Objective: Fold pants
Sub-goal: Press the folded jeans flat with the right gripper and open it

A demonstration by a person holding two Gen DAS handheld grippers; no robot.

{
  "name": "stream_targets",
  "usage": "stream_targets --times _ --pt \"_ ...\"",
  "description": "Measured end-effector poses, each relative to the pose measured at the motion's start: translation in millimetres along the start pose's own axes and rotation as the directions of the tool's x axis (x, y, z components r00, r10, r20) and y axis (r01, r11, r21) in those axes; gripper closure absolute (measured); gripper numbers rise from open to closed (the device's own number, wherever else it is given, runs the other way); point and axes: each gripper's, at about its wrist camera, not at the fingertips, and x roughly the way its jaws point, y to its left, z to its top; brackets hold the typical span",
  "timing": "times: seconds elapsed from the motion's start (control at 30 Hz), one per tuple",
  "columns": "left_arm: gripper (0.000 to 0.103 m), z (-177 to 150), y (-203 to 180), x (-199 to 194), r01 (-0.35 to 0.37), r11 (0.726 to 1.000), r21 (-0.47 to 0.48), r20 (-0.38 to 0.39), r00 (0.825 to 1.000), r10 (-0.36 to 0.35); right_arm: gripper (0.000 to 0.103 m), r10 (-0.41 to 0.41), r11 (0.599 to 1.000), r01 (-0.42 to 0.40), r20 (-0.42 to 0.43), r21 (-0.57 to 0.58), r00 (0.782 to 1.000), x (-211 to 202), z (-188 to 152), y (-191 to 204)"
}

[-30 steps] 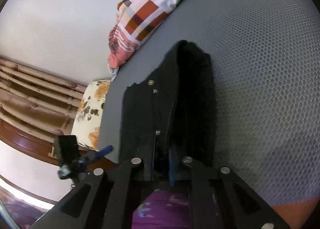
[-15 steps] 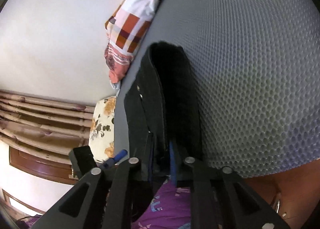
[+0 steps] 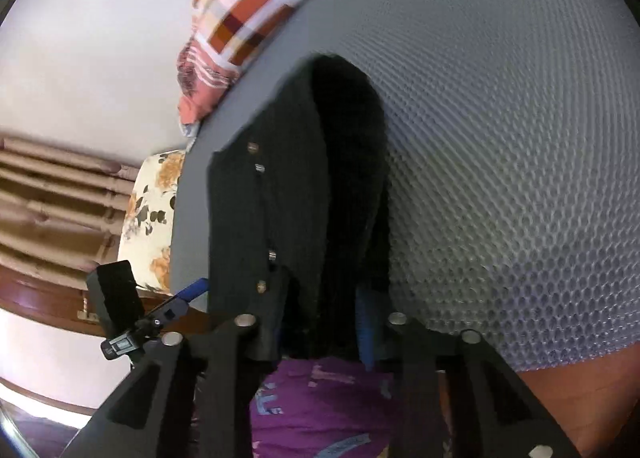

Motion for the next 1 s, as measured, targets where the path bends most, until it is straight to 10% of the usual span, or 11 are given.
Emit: stream_targets --times 0.17,0.33,0.53,1.0 --pt "0.011 3.5 11.7 -15.4 -0.027 0.999 -0.037 0.044 0.999 0.029 0.079 0.163 0.986 -0.162 0.014 -0.046 0.987 0.9 16.4 54.0" --pt "0.011 7.9 22.1 -34.5 -0.035 0.995 -0.093 0.083 0.996 0.042 0.083 0.478 0.879 -0.476 0.084 -0.041 0.875 -1.1 28.1 93.0" --pt "0.009 10.0 22.9 -8.1 -0.030 0.994 -0.101 0.025 0.999 0.033 0.085 0.244 0.930 -0.258 0.085 0.262 0.966 20.1 -12.4 -37.9" --pt "0.009 18.0 -14.6 21.7 -0.076 0.994 0.073 0.004 0.997 0.076 0.087 0.236 0.922 -0.247 0.073 0.297 0.969 20.2 -31.7 -54.7"
